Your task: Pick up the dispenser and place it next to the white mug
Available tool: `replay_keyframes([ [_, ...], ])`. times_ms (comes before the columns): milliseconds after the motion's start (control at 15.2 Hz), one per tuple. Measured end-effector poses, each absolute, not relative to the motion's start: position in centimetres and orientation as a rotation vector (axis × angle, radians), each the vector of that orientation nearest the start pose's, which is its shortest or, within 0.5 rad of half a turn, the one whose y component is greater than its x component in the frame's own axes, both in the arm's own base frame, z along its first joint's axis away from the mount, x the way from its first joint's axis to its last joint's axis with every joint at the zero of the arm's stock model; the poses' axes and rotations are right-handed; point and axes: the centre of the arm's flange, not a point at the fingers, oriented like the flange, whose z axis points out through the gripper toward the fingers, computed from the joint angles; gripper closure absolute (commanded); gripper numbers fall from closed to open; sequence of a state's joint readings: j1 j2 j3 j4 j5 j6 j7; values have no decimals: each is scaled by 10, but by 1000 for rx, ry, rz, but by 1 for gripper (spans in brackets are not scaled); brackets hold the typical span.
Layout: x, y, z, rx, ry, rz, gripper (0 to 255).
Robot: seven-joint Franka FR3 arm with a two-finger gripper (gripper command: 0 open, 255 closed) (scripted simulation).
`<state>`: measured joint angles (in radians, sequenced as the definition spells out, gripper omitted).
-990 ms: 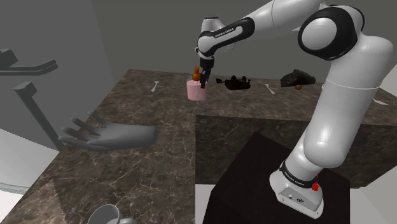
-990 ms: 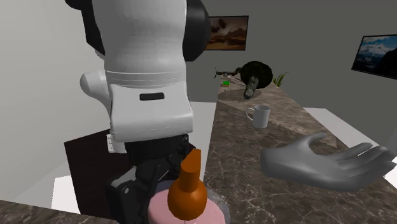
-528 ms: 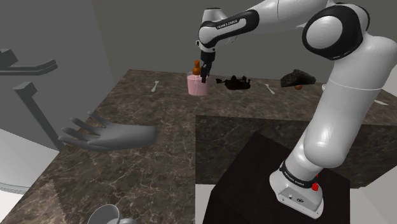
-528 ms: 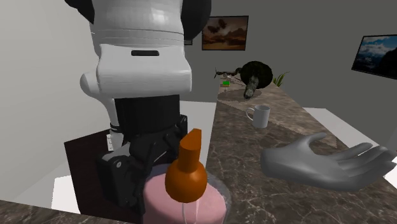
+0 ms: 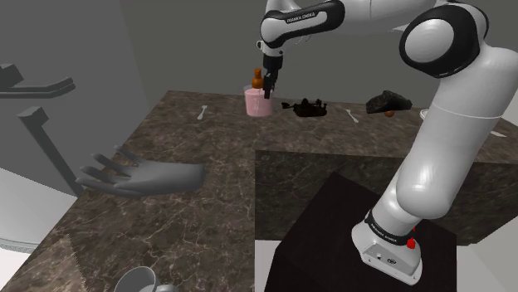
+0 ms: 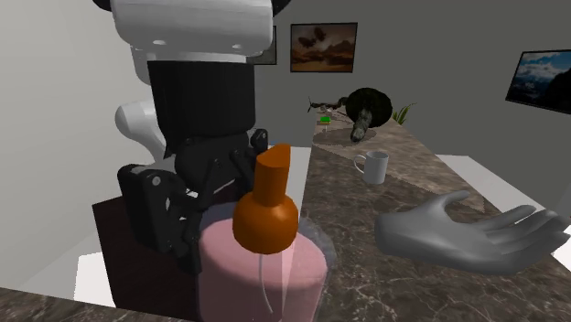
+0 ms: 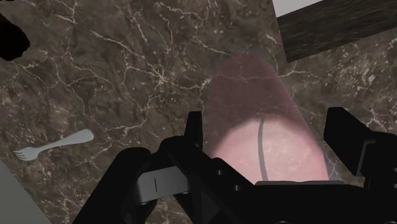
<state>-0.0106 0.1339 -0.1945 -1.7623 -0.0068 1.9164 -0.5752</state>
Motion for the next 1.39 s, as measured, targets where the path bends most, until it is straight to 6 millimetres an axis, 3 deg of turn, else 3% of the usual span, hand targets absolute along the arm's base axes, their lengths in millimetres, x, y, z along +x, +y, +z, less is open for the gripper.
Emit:
replay_keyframes([
  [1386, 592, -118, 597, -3124, -591, -14, 255],
])
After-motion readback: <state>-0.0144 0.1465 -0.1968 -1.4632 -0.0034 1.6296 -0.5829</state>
